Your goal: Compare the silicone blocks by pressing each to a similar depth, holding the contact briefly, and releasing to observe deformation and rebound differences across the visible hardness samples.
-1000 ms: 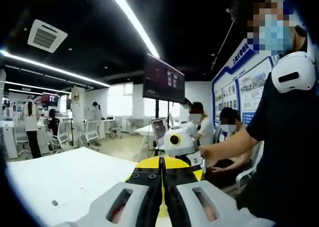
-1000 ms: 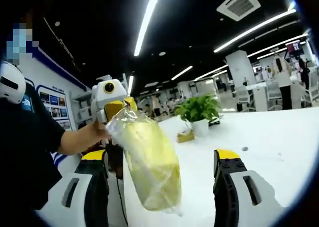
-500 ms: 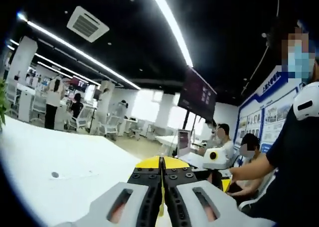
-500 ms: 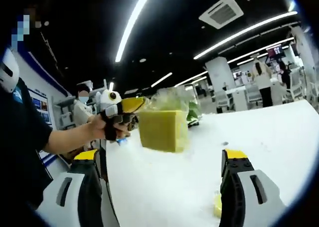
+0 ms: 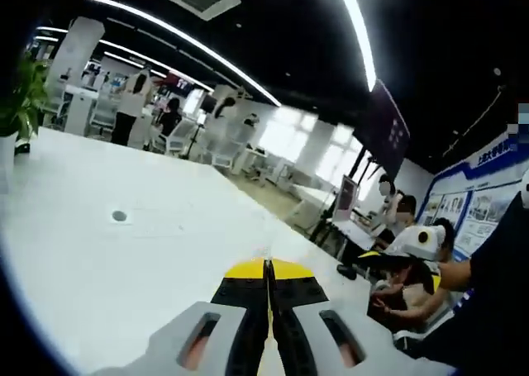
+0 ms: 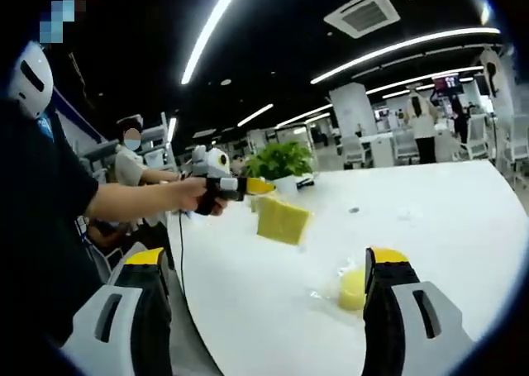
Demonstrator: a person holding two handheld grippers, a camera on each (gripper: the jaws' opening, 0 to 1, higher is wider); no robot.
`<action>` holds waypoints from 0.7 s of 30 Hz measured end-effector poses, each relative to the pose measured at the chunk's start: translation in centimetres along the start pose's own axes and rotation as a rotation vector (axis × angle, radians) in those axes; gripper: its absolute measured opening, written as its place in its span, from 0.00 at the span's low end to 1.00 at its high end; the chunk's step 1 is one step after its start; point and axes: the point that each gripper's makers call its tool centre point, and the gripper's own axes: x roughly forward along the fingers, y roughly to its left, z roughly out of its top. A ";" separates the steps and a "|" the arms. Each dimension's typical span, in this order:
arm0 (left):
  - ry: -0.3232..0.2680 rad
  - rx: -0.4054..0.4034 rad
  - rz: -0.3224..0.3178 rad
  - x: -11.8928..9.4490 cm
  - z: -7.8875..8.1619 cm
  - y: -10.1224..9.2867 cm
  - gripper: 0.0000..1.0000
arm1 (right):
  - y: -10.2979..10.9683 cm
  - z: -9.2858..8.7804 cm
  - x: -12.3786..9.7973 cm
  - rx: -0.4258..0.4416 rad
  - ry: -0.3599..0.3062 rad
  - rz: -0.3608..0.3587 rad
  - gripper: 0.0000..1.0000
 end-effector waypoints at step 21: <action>0.254 0.089 0.199 0.5 -6.7 13.0 0.00 | 1.7 -0.7 -2.9 0.069 0.037 -0.167 0.80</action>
